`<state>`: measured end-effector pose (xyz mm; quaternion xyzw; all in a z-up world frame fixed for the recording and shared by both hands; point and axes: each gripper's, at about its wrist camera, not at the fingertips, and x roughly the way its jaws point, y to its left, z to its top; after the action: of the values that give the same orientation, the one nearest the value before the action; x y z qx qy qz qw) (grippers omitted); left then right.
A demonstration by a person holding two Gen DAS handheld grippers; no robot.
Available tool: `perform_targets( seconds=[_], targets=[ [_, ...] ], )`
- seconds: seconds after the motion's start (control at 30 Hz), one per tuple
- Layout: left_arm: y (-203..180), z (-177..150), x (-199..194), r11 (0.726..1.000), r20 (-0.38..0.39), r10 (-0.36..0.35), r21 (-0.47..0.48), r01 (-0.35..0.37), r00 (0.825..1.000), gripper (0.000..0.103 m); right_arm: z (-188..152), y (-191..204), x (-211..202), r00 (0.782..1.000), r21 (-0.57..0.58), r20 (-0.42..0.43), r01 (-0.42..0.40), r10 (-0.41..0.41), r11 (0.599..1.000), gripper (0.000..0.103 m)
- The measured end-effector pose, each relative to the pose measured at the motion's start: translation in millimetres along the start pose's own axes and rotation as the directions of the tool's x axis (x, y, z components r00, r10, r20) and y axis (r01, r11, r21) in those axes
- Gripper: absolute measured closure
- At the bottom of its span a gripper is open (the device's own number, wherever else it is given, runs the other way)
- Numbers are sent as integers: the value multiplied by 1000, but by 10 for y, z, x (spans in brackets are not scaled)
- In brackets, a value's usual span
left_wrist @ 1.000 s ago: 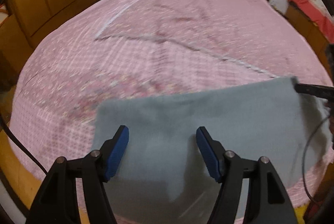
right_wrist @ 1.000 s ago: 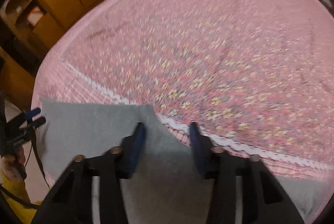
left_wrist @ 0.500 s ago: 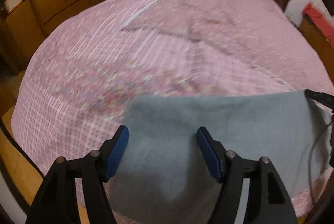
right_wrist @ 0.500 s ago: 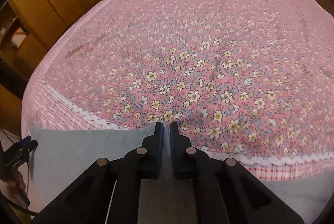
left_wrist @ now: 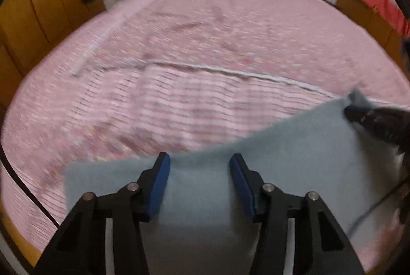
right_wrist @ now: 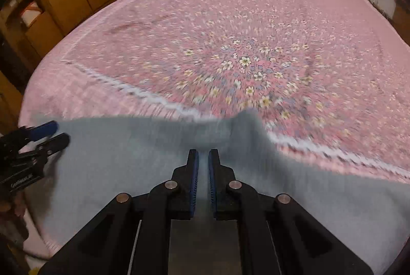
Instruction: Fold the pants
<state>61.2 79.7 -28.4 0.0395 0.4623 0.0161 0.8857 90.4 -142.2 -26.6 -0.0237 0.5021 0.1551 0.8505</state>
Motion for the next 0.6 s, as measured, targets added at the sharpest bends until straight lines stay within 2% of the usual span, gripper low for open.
perform_targets(
  seconds=[0.03, 0.1, 0.27, 0.4, 0.5, 0.6],
  targets=[
    [21, -7, 16, 1000, 9, 22, 0, -22, 1000, 49, 41, -33, 59, 1000, 23, 19, -4, 3, 1000, 95],
    [44, -5, 20, 1000, 4, 13, -11, -12, 1000, 49, 128, -92, 99, 998, 84, 50, -47, 43, 995, 95],
    [136, -29, -165, 1000, 8, 19, -17, -19, 1000, 50, 132, -417, -274, 992, 186, 115, -72, 51, 980, 94],
    [343, -127, -372, 998, 18, 2, -61, -1, 1000, 50, -233, -789, -744, 993, 223, 89, 52, -74, 973, 87],
    [401, -213, -382, 998, 1, -24, -66, 24, 1000, 49, -520, -1089, -808, 990, 230, 9, 134, -140, 964, 75],
    [462, -282, -253, 996, -36, 53, -74, -56, 998, 46, -757, -1365, -706, 948, 198, -23, 314, -316, 928, 75]
  ],
)
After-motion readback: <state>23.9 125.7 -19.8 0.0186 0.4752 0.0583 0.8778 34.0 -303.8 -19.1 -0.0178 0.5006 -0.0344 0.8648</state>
